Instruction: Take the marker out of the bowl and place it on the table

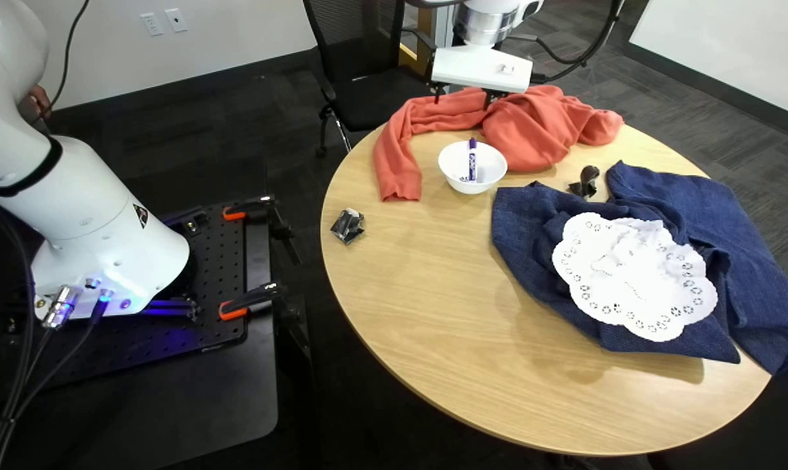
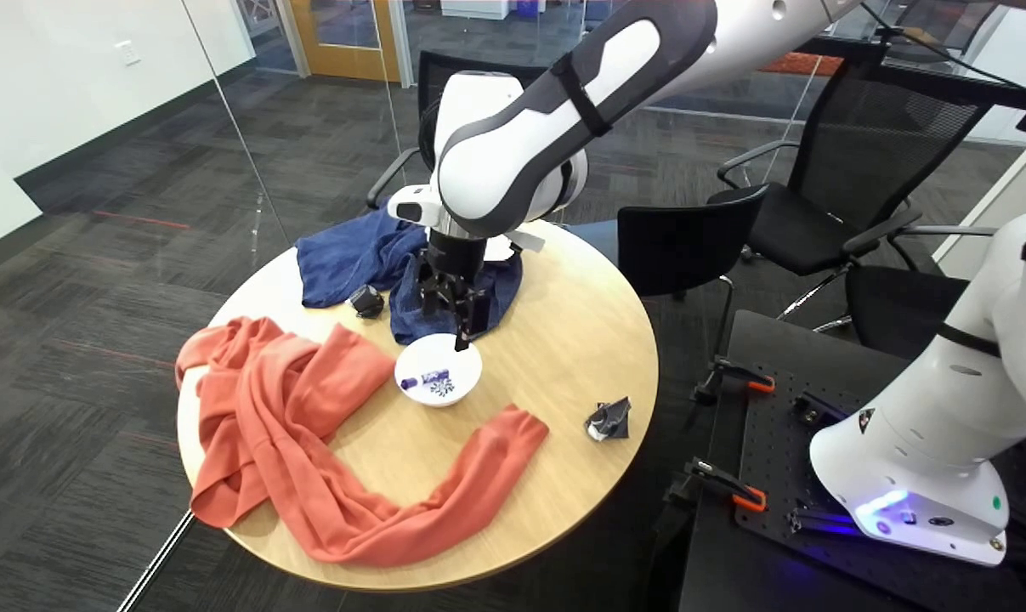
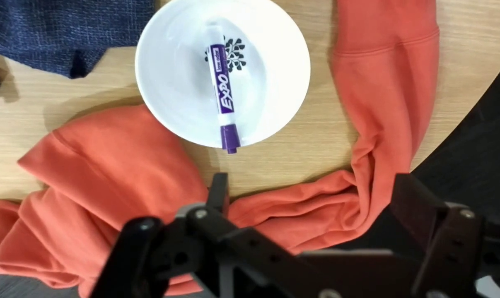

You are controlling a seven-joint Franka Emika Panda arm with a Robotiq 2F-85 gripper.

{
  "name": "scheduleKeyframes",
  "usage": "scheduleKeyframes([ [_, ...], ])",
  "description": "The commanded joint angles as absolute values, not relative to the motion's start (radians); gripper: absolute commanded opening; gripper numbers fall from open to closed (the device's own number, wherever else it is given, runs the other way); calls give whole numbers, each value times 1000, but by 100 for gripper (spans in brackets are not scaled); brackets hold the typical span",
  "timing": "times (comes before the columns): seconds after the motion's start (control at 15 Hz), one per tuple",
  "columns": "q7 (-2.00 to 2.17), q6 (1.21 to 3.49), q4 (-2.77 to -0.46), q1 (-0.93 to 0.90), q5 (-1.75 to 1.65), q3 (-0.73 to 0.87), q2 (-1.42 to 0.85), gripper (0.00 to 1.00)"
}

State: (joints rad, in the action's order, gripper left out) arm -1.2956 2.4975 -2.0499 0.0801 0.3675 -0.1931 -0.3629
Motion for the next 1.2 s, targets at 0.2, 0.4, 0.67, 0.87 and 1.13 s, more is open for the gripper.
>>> scheduleKeyframes([
  [0.2,-1333,2576,-2037,106,374,-201,-413,100],
  [0.4,-1349,2603,-2031,123,373,-208,-447,100],
  [0.67,-1355,2613,-2016,143,368,-220,-494,70],
  [0.87,-1350,2605,-1989,146,359,-224,-530,67],
  [1.13,-1338,2591,-1938,145,343,-223,-585,72],
])
